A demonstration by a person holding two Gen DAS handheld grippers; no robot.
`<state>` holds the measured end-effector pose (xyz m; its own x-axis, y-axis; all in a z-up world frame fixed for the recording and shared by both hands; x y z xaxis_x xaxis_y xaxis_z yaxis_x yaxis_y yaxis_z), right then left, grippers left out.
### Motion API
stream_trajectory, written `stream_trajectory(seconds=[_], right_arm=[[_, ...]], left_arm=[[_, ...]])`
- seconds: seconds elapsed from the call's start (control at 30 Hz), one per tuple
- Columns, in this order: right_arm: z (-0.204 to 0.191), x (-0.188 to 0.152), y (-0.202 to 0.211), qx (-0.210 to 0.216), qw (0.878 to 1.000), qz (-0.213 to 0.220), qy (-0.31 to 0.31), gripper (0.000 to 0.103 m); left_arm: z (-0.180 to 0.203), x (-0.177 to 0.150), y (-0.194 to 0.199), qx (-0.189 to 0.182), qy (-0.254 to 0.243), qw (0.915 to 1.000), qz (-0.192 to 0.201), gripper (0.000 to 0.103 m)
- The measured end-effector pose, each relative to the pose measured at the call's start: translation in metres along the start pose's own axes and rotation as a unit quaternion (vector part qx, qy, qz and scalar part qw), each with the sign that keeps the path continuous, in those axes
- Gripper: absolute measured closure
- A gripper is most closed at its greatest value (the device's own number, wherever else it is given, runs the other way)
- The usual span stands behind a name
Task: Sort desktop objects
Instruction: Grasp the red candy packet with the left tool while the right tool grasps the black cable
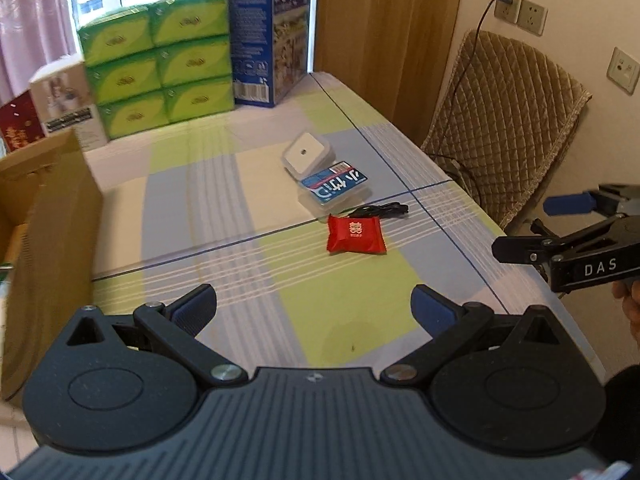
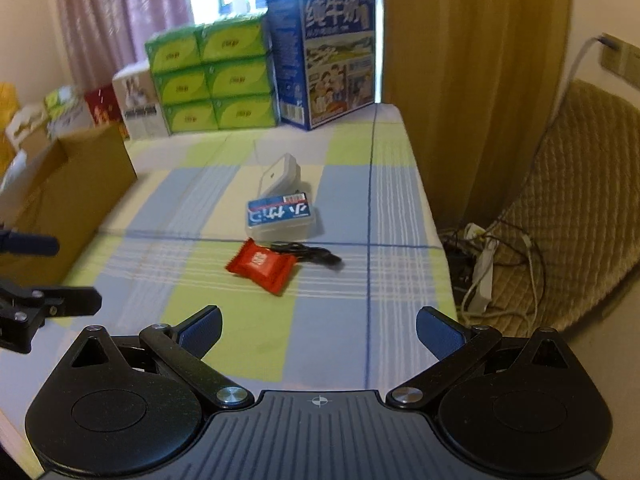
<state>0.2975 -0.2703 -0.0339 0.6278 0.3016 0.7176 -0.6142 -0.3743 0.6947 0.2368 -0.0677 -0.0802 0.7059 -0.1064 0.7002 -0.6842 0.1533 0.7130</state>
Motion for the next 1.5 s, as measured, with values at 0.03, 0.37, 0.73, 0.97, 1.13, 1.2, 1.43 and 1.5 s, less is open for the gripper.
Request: stream_trajectory(seconds=[0.03,0.37,0.73,0.97,1.13,1.2,1.43,1.5], right_arm=[[0.003,0.001,-0.007,0.002,1.000,-0.003,0.011,0.003],[0.020,0.003,-0.087,0.046,0.994,-0.031,0.095,0.023],[0.022,0.010,-0.144,0.085,0.979,-0.039,0.181,0.045],[0.031,0.015,-0.165,0.109,0.977,-0.039,0.176,0.049],[0.023,0.016,-0.173,0.134,0.971,-0.030,0.197,0.050],[0.017,0.017,-0.175,0.142,0.967,-0.027,0.210,0.051],[-0.002,0.018,-0.181,0.166,0.961,-0.033,0.217,0.082],[-0.007,0.015,-0.178,0.163,0.960,-0.033,0.224,0.088]], left_arm=[[0.001,0.001,-0.009,0.000,0.001,1.0000,-0.002,0.001],[0.018,0.010,-0.087,-0.008,-0.013,0.9998,-0.008,0.001],[0.028,0.014,-0.145,-0.022,-0.005,0.9997,0.005,0.002],[0.030,0.015,-0.172,-0.015,-0.024,0.9996,0.001,0.002],[0.027,0.013,-0.183,-0.018,-0.028,0.9994,-0.005,0.011],[0.025,0.012,-0.183,-0.021,-0.032,0.9993,-0.006,0.017],[0.019,0.013,-0.174,-0.036,-0.050,0.9981,-0.005,0.055],[0.015,0.011,-0.170,-0.036,-0.052,0.9980,-0.004,0.059]])
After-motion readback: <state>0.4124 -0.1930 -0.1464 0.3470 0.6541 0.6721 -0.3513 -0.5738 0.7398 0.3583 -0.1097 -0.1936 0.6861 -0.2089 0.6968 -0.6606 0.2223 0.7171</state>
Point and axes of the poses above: each gripper's, at about its wrist camera, not at the fingertips, and y roughly against the way its jaws point, z to its right, x to its top, the point moved 8 cm from there along -y, roughly the way its jaws point, and after that the axes turned 2 degrees about z, right-handed, at the moved point
